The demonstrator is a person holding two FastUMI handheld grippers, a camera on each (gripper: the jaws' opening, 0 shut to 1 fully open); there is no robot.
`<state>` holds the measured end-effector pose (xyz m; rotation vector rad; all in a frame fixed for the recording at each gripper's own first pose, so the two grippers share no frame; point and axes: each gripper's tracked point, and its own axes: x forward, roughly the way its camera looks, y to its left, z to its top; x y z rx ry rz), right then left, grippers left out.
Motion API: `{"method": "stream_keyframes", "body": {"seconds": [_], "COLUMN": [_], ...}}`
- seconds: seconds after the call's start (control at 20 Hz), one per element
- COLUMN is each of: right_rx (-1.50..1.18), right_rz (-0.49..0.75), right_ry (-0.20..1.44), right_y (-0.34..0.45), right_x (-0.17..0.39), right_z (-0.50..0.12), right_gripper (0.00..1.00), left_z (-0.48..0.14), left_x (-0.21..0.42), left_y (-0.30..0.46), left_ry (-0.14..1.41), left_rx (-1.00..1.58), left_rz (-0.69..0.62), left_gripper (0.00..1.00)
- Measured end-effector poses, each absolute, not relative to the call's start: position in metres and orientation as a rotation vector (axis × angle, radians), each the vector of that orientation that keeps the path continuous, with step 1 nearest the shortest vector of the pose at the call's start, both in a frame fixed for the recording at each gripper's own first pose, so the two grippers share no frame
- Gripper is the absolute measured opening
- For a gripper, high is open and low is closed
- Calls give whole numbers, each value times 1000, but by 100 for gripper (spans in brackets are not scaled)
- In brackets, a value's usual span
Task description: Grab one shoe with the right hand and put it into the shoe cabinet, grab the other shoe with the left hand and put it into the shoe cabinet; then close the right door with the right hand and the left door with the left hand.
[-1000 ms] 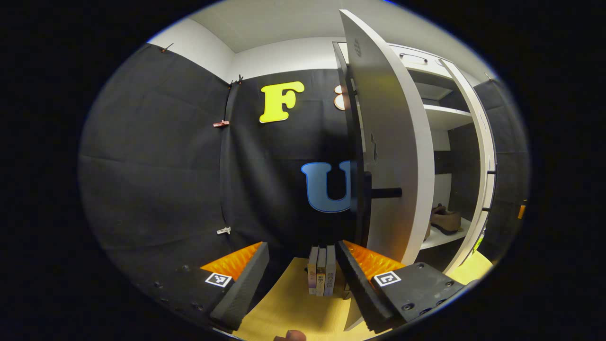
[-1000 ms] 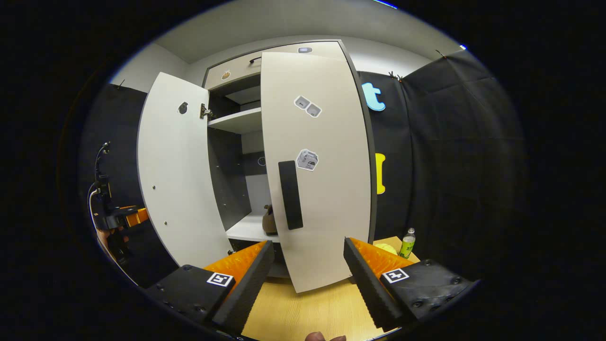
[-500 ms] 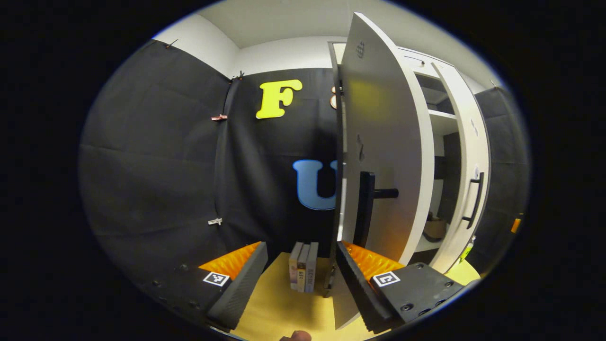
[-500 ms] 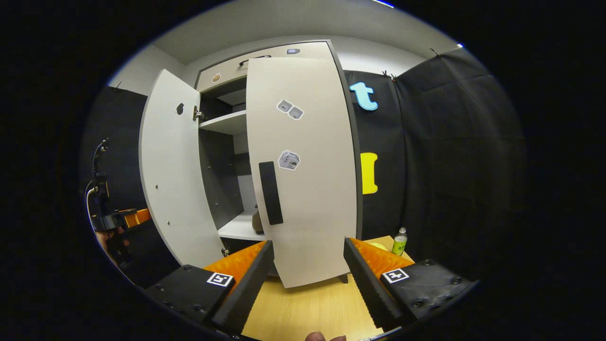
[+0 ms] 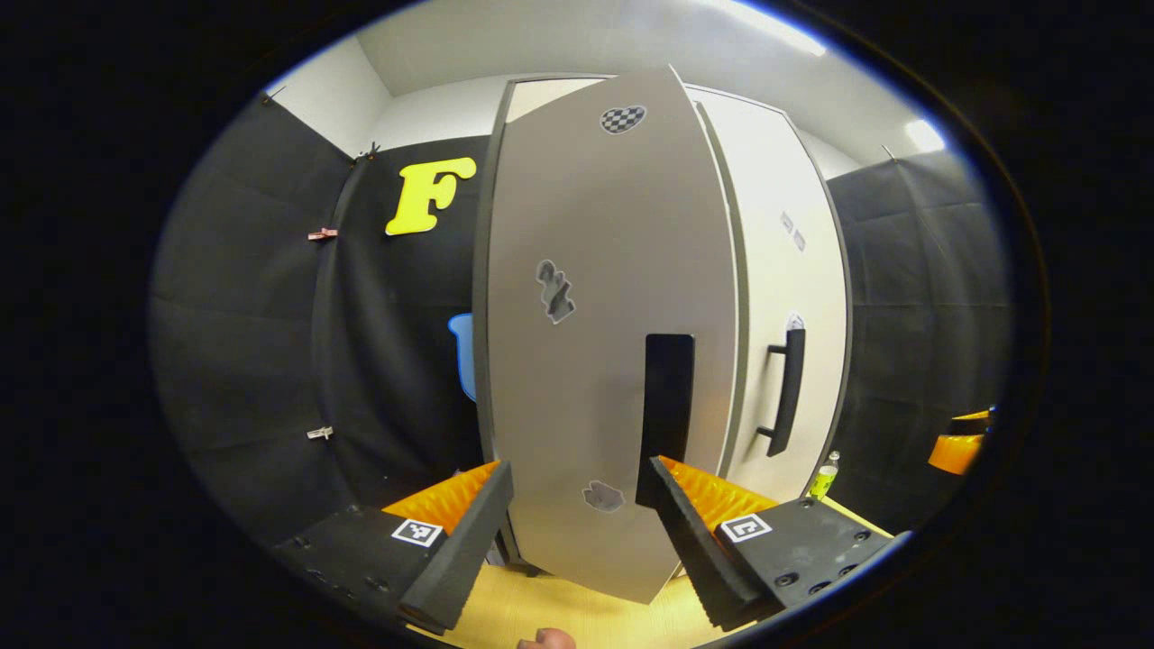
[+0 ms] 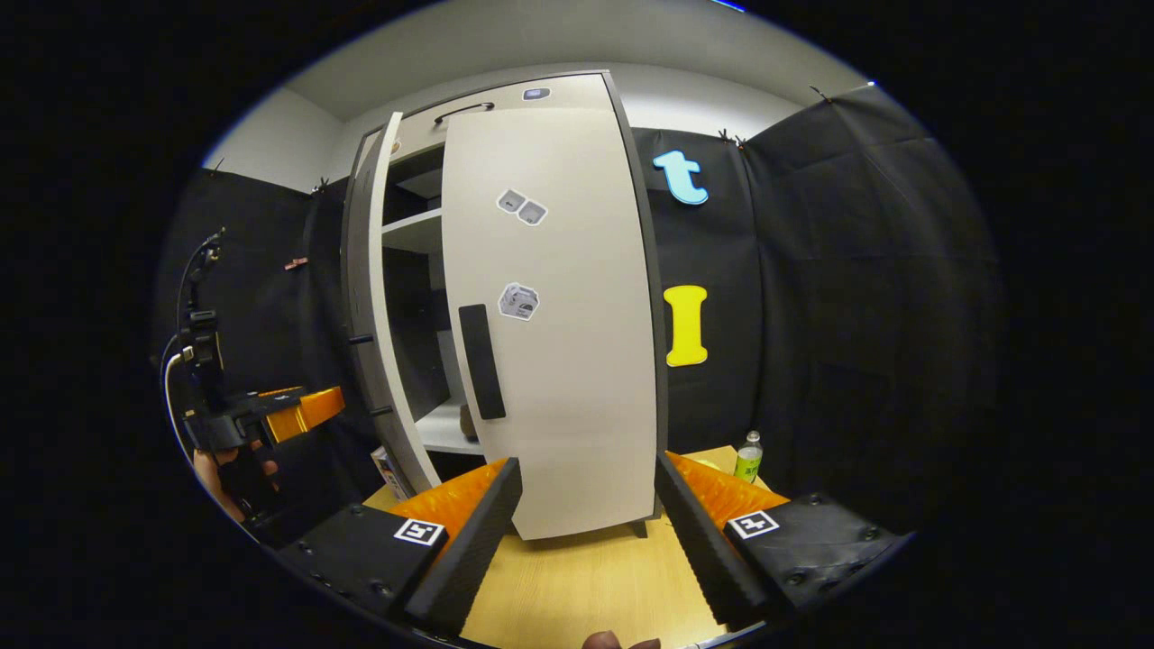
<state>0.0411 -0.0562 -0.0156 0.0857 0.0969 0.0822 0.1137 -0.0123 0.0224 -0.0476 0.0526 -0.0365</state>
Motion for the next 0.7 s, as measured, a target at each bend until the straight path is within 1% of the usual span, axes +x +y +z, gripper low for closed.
{"method": "stream_keyframes", "body": {"seconds": [0.05, 0.1, 0.3, 0.35, 0.4, 0.65, 0.7], "right_rx": [81, 84, 99, 96, 96, 87, 89], "right_rz": [81, 80, 84, 88, 93, 111, 114], "right_ry": [95, 94, 74, 71, 65, 53, 54], "right_y": [-57, -57, -48, -45, -42, -29, -27], "right_x": [42, 45, 50, 51, 51, 52, 53], "right_z": [-15, -15, -8, -7, -5, -4, -4], "right_gripper": [98, 98, 98, 98, 98, 98, 98], "left_z": [23, 23, 19, 19, 18, 14, 15], "left_x": [113, 110, 105, 103, 101, 94, 93], "left_y": [-16, -18, -22, -24, -24, -26, -27], "left_ry": [47, 43, 44, 48, 50, 60, 59], "left_rx": [-46, -46, -83, -94, -95, -71, -73], "left_rz": [-43, -48, -77, -84, -90, -95, -98], "left_gripper": [96, 99, 96, 99, 96, 96, 98]}}
